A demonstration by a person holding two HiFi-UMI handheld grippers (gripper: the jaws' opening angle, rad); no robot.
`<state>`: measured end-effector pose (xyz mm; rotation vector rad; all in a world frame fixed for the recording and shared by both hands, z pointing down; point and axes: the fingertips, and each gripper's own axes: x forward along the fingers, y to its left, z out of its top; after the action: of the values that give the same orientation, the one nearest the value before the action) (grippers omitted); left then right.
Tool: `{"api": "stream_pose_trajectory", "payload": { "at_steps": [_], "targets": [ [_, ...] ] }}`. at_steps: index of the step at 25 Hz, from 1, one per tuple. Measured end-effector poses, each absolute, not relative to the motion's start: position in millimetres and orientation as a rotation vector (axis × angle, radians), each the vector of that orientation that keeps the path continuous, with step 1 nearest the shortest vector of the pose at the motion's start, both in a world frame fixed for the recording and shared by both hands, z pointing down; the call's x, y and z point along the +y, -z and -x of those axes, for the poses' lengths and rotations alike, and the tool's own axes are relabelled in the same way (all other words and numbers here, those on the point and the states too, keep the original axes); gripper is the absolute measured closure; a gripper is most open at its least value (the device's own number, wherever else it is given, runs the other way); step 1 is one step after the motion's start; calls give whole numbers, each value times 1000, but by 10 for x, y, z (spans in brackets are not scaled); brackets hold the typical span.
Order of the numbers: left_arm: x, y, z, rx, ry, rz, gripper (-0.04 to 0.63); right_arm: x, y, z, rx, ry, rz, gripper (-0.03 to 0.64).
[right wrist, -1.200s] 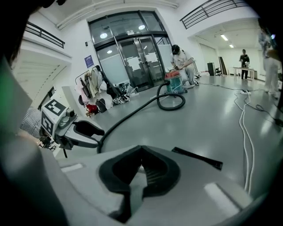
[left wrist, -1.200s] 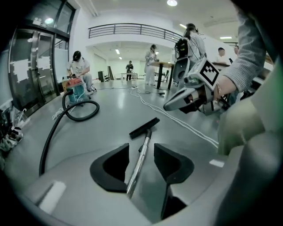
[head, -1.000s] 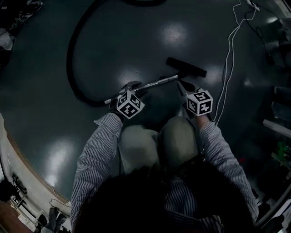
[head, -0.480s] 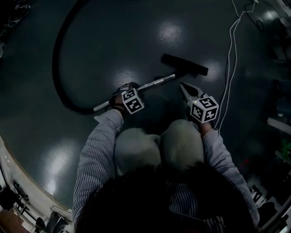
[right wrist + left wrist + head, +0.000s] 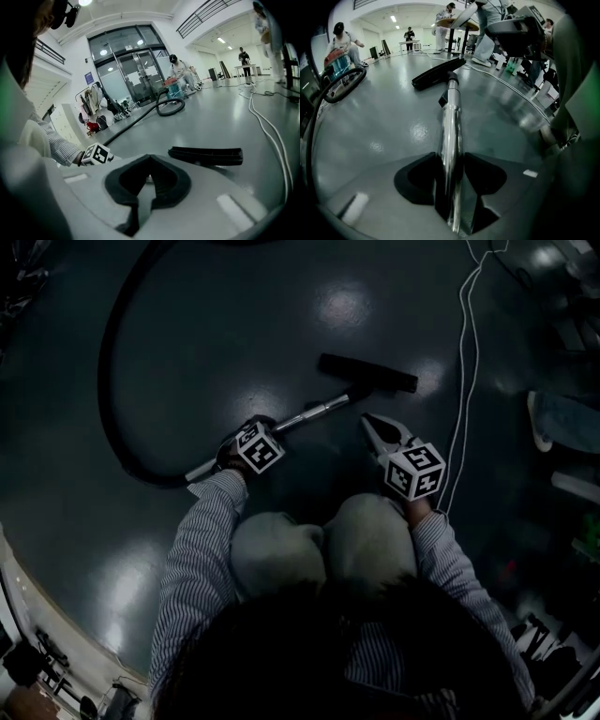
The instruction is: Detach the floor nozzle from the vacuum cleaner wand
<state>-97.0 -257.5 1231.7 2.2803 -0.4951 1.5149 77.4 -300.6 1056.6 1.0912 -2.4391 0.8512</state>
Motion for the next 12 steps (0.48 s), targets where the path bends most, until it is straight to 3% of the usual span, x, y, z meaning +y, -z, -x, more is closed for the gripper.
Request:
{"api": "stream_pose_trajectory", "payload": {
  "at_steps": [1,7,12],
  "targets": [
    [-2593,-12316,972,-505,-1513,-2275,406,-3000,-10551,-771,-2445,-851,-1091,615],
    [-2612,-12353,908,-501,-1536,-2296,412,-3055,-10546,-853,-2460,-801,-1109,615],
    [-2601,-11976,921,-533,-1388,-2348,413,-3117,-10406,-865,-2470,-807,-1187,615]
  ]
}}
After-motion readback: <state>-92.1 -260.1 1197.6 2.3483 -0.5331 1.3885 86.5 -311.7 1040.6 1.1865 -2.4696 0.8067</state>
